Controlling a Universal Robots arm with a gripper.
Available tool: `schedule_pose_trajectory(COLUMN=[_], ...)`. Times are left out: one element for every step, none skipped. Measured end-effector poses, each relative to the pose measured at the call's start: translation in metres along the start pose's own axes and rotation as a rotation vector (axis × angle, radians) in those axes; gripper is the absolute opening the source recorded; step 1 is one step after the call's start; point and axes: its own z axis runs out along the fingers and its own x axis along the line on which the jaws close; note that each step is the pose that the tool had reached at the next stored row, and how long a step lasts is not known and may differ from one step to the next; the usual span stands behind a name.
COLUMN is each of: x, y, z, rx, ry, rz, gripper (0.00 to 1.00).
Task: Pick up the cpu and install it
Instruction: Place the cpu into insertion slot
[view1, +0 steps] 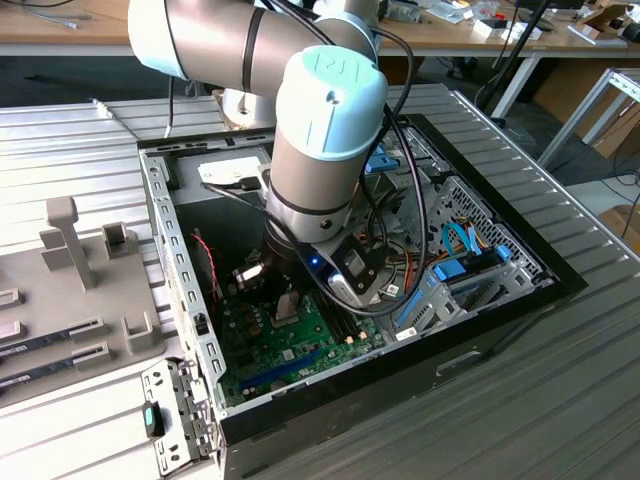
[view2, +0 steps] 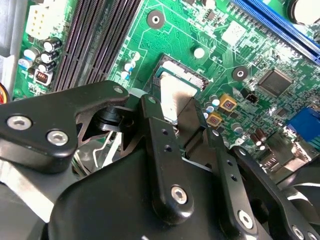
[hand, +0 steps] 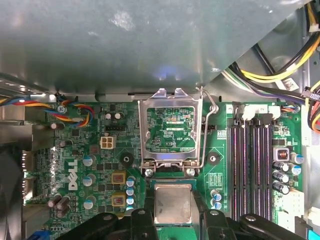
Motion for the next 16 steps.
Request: schedule_pose_trajectory(x=[0.0,0.0,0.0,0.0,0.0,0.0,0.0001,0.0001,0.0001,0.0,-0.0002,-0.0002,-0.0003,-0.0003,-0.0003,-0.0003], y=[0.0,-0.0001,-0.0001,-0.0001,-0.0001,-0.0001,-0.0001,-0.0001,-0.0001,-0.0001,-0.0001,0.0,-0.0001,-0.0001,-0.0001,-0.0001], z=[0.0,0.0,0.0001,0.0001,0.0001,0.0,0.0,0.0,0.0,0.0001,0.0,0.0001,0.0001,0.0001,0.0,0.0], rx=[0.0019,0.0042,0.0074,0.009,0.009,0.0092,0.0093,0.0092,0.0092,0.0091,0.0092,0.0091,0.0092,0.0092,0.0092,0.0092], ry=[0.0,0.0,-0.0001,-0.0001,0.0,0.0,0.0,0.0,0.0,0.0,0.0,-0.0001,-0.0001,-0.0001,0.0,0.0], rz=[0.0,-0.001,-0.001,-0.001,-0.001,-0.001,-0.001,-0.001,-0.001,-0.001,-0.001,-0.001,-0.001,-0.001,-0.001,-0.001], gripper=[0.39,0.39,0.39,0.39,0.39,0.39,0.39,0.39,0.39,0.39,0.39,0.39,0.39,0.39,0.39,0.4])
